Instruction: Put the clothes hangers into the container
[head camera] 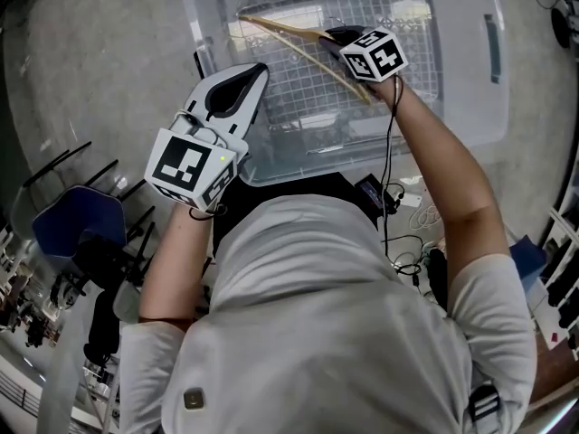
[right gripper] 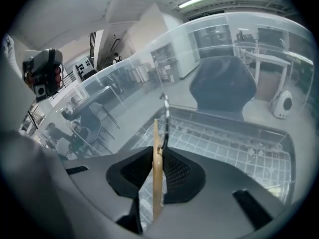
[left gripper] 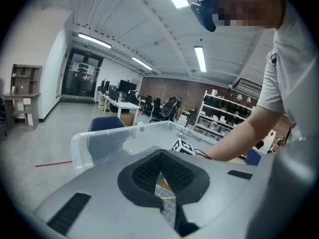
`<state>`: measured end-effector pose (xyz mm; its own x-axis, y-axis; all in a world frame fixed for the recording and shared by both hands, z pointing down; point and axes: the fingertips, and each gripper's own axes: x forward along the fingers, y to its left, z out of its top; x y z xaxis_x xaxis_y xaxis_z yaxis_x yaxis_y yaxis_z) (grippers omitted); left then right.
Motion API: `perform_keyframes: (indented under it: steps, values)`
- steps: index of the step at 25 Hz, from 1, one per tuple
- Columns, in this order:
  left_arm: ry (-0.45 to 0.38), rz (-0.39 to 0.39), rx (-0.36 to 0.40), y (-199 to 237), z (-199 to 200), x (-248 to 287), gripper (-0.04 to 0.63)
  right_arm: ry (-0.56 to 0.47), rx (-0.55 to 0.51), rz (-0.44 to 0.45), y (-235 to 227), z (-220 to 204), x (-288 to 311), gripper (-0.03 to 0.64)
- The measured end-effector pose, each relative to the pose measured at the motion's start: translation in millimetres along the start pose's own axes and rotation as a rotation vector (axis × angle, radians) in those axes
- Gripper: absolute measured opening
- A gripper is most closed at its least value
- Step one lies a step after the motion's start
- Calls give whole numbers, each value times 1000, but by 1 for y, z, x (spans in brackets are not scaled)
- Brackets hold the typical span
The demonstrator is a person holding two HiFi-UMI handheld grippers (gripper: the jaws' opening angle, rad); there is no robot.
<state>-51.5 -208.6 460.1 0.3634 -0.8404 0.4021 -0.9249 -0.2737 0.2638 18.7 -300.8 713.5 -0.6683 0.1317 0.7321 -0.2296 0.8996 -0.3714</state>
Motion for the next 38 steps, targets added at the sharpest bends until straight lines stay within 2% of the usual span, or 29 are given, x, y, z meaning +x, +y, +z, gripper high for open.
perform_keyframes:
  steps: [5,10,17,25,27,29,31,35,38]
  values:
    - [10,-7,-5,5,-6,2,17,-6,60,-44,-23,2,7,84]
    - [24,-8,-5,6,-10,12,17,-15,124,-135,-53,0,14,126]
    - [52,-21,19,-1,-21,43,17,-25,114,-218,-84,-12,26,169]
    - [89,-21,22,-5,-31,58,17,19,168,-361,-111,-25,36,204]
    - [95,-21,14,-8,-32,60,17,56,130,-405,-114,-29,35,204]
    - [99,-18,20,-8,-34,61,17,141,13,-472,-118,-35,34,105]
    - [102,-17,29,-10,-36,61,17,187,-64,-496,-118,-39,35,104]
    - [99,-22,33,-14,-34,59,17,251,-40,-462,-110,-57,37,104]
    - [97,-23,33,-15,-35,56,17,242,-51,-454,-106,-51,37,103]
